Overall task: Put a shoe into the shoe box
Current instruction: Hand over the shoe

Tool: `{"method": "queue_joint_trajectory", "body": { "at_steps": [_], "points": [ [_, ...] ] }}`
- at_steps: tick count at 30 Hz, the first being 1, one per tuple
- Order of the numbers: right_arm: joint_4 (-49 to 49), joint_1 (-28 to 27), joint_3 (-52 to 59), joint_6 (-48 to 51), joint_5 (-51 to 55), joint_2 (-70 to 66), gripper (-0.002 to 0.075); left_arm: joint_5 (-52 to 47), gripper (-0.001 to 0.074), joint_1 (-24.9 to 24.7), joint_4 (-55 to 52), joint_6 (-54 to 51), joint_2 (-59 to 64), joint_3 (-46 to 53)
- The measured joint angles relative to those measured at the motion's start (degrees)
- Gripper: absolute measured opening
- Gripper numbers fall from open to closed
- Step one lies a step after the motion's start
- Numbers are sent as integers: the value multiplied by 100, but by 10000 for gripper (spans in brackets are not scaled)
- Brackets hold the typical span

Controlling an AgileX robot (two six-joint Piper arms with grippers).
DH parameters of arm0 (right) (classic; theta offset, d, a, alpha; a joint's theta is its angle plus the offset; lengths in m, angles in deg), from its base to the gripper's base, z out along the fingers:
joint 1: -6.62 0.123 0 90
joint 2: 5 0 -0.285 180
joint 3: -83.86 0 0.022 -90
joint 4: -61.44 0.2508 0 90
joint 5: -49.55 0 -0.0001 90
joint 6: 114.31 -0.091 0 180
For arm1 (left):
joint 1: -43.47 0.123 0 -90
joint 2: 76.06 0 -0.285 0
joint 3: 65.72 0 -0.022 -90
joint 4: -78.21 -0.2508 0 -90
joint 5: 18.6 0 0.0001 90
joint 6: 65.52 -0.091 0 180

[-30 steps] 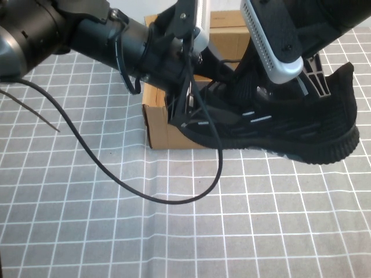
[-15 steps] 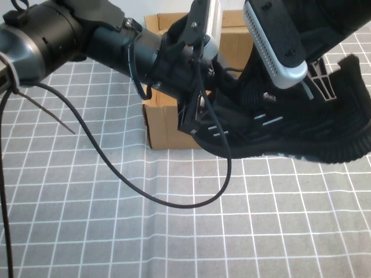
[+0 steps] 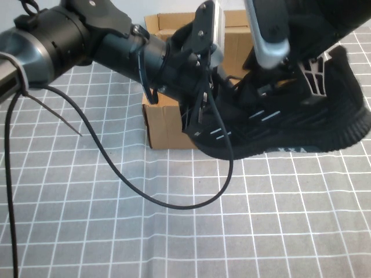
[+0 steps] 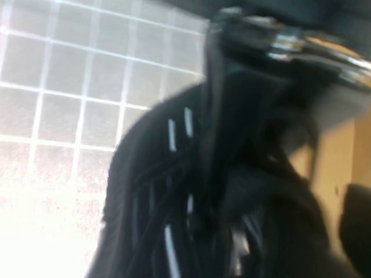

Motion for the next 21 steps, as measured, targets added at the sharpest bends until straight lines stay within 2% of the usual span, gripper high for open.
{"method": "queue_joint_trajectory", "body": {
  "at_steps": [4, 6, 9, 12, 19, 21],
  "points": [
    [-417, 0, 0, -824, -95, 97, 351, 387, 38, 0, -303, 197, 54, 0],
    [-604, 0, 0, -1159, -109, 221, 386, 552, 32, 0, -399, 299, 61, 0],
    [-810, 0, 0, -1551, -109, 514, 388, 713, 30, -5, -460, 409, 61, 10],
    [-1014, 0, 0, -2080, -86, 874, 342, 859, 30, -14, -459, 435, 61, 10],
    [-1553, 0, 102, -4032, -49, 1729, 59, 1200, 27, -45, -645, 544, -3, -237],
    [-1702, 0, 294, -4478, -49, 1948, 19, 1243, 26, -45, -739, 604, -3, -444]
  ]
}}
